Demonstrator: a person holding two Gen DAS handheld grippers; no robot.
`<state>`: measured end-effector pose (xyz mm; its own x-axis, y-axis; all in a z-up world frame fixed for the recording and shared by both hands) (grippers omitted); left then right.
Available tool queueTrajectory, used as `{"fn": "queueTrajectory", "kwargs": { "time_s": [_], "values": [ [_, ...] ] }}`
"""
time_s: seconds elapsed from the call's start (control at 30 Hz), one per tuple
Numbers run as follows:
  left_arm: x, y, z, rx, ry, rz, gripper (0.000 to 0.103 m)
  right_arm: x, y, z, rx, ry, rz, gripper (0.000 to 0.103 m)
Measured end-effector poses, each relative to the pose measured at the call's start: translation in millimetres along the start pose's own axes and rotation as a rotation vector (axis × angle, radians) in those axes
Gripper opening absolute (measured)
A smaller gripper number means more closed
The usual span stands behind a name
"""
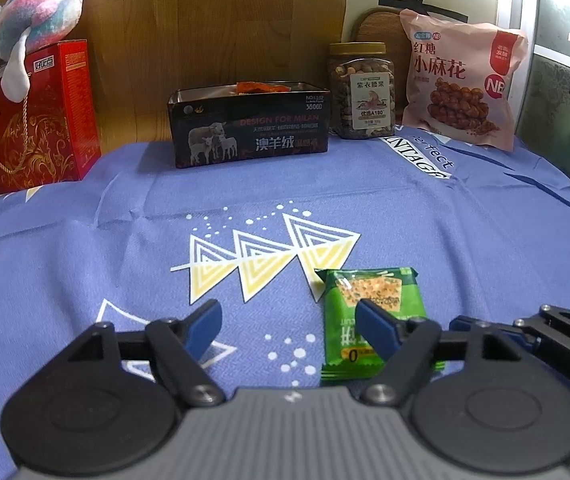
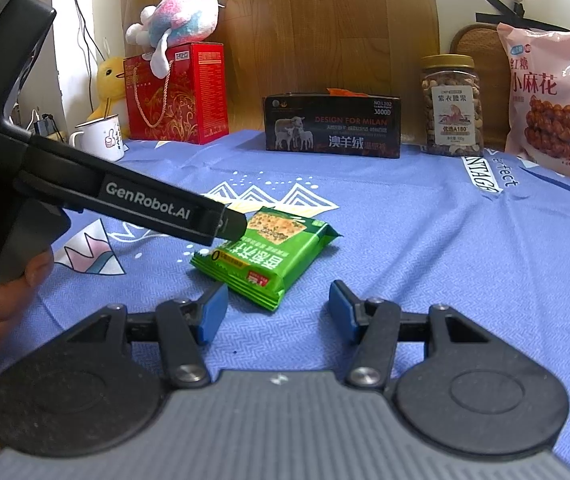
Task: Organize snacks
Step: 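Move the left gripper to the green cracker packet and grasp it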
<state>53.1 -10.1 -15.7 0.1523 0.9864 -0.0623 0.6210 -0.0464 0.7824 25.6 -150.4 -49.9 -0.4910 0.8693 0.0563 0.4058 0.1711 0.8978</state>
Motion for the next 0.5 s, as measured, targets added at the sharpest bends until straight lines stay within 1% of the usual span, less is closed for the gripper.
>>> {"fn": "queueTrajectory", "kwargs": {
  "time_s": [0.5],
  "values": [
    [-2.3, -1.2, 1.7, 0.003, -0.006, 0.006, 0.076, 1.9, 0.1, -0.2, -0.001, 0.004, -0.002, 0.058]
  ]
}}
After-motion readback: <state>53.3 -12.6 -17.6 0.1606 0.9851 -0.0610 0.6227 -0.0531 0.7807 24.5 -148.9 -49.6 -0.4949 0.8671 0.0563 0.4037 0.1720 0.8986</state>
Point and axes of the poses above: each gripper's, at about its wrist camera, not at the fingertips, and z roughly the way its jaws point, x to its left, y to its top, the point moved 6 cm from there along z, roughly the way its jaws point, and after that the axes turned 2 degrees about -x, right-handed, at the moved point
